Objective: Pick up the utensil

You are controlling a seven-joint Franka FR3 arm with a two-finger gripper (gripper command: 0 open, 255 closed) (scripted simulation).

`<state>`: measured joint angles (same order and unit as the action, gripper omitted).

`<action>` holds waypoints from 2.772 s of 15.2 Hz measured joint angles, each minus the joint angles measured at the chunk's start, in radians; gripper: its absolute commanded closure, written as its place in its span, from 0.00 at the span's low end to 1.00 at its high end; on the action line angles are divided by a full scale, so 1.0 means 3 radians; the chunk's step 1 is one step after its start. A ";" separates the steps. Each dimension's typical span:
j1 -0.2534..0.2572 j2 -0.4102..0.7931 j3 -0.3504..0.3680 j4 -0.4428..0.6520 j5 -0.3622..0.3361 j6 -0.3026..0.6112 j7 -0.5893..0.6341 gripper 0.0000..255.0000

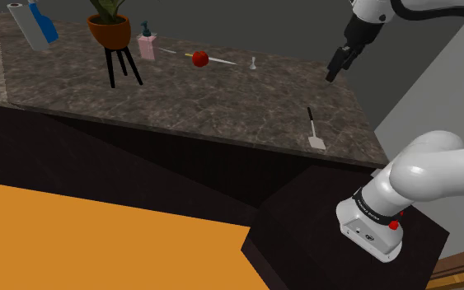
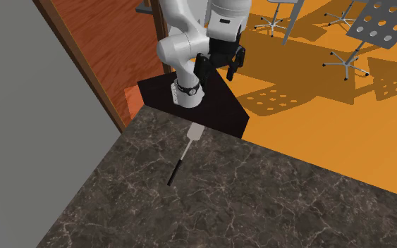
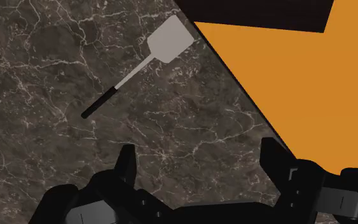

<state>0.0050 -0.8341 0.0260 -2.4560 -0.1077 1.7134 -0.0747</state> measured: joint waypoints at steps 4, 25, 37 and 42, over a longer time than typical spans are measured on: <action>-0.0108 0.0078 -0.0028 -0.0146 0.0001 0.0209 0.0179 0.00; -0.1070 0.1681 -0.0345 -0.1025 0.0069 0.2599 0.1813 0.00; -0.1087 0.2070 -0.0363 -0.1104 0.0063 0.3069 0.1849 1.00; -0.1087 0.2071 -0.0363 -0.1104 0.0063 0.3071 0.1848 1.00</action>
<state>-0.3211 -0.2129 -0.0829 -2.7871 -0.0888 2.6347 0.4798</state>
